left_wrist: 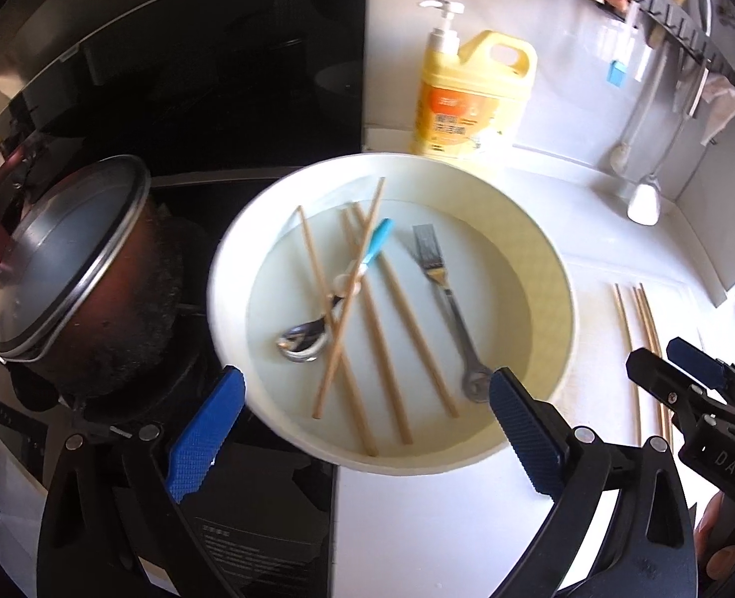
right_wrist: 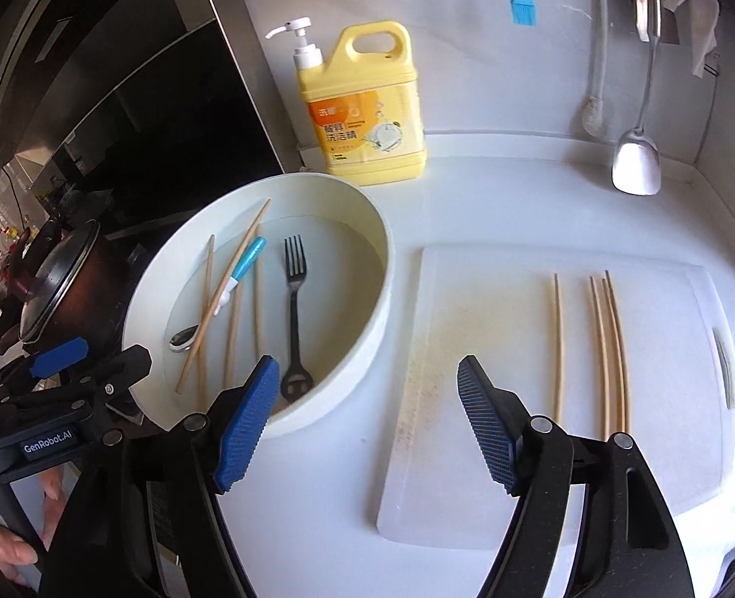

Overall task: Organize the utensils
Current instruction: 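Move both tools back over the chopsticks on the cutting board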

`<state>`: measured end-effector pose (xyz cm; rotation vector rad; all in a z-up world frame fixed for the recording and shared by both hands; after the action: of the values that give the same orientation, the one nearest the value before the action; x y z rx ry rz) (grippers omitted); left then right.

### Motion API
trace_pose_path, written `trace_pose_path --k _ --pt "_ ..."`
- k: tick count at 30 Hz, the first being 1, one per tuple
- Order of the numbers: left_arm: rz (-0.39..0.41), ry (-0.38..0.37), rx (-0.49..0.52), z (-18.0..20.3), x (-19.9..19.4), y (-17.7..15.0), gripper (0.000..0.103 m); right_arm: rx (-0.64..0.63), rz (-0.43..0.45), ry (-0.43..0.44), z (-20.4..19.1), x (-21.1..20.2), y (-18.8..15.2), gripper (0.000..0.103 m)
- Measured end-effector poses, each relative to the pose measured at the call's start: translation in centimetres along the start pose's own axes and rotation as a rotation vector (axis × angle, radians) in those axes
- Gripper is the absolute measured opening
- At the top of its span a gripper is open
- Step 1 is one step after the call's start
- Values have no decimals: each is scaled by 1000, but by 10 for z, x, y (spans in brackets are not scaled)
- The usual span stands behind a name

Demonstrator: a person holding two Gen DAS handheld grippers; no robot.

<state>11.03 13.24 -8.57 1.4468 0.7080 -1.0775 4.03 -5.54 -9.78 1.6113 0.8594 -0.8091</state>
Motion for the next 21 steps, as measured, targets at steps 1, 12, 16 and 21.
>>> trace_pose_path --k 1,12,16,21 --pt "1 -11 7 8 0 0 97 6 -1 -9 8 -2 -4 71" --pt "24 -85 67 128 0 -15 97 83 11 -133 140 -40 -47 72" --pt "16 -56 28 164 6 -27 97 70 5 -138 188 -48 -58 73" --pt "4 0 -17 195 12 -42 97 42 1 -102 230 -41 -63 73"
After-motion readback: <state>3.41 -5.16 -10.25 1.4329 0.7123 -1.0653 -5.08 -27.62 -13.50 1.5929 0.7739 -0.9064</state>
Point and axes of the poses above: each gripper's, at about its wrist camera, not at the fingertips, and x roughly the way its jaws point, z to its right, y to its top, the point moved 9 cm from there along x, roughly the way its jaws point, and after that the axes turned 10 degrees about -z, right-handed, at the moved point
